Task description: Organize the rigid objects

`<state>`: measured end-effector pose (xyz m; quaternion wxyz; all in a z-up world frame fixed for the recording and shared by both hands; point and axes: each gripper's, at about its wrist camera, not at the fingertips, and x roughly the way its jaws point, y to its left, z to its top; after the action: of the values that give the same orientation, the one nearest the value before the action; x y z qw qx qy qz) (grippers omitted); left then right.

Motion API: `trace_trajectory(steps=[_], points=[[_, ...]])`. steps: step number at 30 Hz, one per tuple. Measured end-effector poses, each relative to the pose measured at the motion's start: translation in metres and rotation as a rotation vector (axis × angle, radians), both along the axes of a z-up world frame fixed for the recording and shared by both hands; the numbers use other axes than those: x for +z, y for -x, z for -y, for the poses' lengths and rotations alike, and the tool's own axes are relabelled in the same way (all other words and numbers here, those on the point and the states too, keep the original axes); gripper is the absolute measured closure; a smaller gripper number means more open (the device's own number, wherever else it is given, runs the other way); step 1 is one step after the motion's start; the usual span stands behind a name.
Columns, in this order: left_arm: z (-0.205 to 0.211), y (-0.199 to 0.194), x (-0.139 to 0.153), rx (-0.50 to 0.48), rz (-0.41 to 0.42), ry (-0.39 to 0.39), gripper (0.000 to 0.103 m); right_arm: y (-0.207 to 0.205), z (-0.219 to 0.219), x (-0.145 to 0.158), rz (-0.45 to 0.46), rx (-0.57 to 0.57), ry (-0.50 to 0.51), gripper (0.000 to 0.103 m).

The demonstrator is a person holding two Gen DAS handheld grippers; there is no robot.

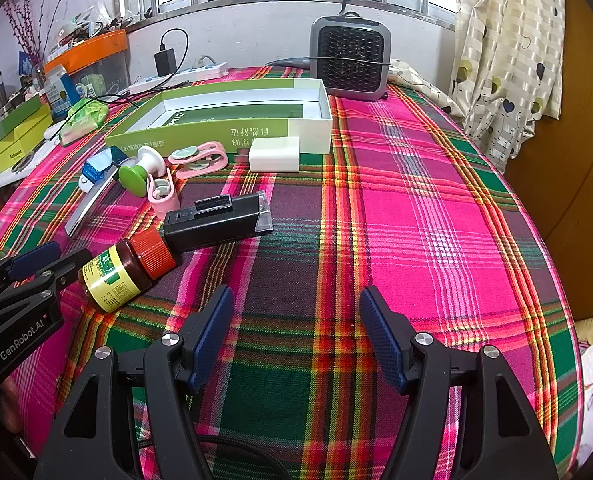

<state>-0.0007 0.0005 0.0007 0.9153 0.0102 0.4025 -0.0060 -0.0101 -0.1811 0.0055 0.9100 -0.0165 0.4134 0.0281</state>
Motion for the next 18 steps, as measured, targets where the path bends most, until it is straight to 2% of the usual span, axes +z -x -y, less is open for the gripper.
trace_trajectory(steps=[11, 18], points=[[-0.0001, 0.0001, 0.0001, -0.002, 0.0, -0.001, 0.059, 0.0005, 0.0, 0.0, 0.0, 0.0, 0.0, 0.037], [0.0013, 0.0025, -0.001, -0.068, -0.017, -0.007, 0.059, 0.0007, 0.0008, 0.0003, 0.0, 0.017, -0.003, 0.037]])
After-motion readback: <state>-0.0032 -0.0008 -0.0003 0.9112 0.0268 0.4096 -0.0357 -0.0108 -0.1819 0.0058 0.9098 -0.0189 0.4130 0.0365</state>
